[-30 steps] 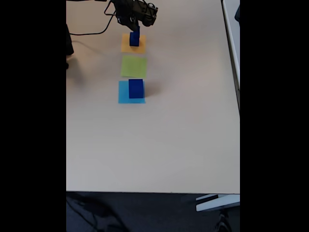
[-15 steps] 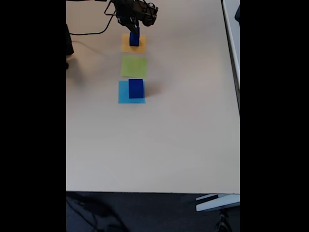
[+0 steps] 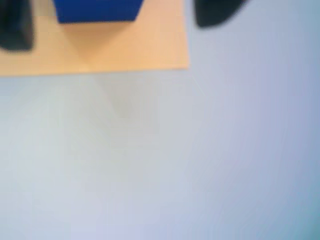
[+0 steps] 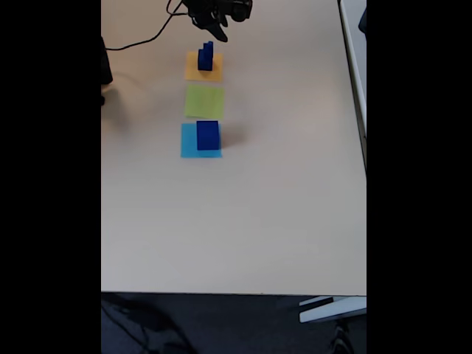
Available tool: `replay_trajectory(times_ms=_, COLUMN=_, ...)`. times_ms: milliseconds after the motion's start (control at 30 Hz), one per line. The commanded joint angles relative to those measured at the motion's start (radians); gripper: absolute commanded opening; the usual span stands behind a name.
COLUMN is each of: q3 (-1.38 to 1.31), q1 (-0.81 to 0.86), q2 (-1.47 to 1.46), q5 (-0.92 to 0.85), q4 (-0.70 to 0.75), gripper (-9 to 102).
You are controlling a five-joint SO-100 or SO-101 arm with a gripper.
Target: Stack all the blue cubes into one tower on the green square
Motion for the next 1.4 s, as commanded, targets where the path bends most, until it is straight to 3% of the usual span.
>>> replay_trajectory(times_ms=0, q3=-0.1, q1=0.051, q2=0.034, q5=-0.046, q4=0.017, gripper=16)
replay_trajectory(times_ms=667, q3=-0.213, q1=0.33, q2=0.06, q5=-0.195, q4=0.023, gripper=16)
replay_trajectory(times_ms=1367, q3=-0.038, q1=0.491, q2=0.052, q5=-0.344, q4=0.002, gripper=22)
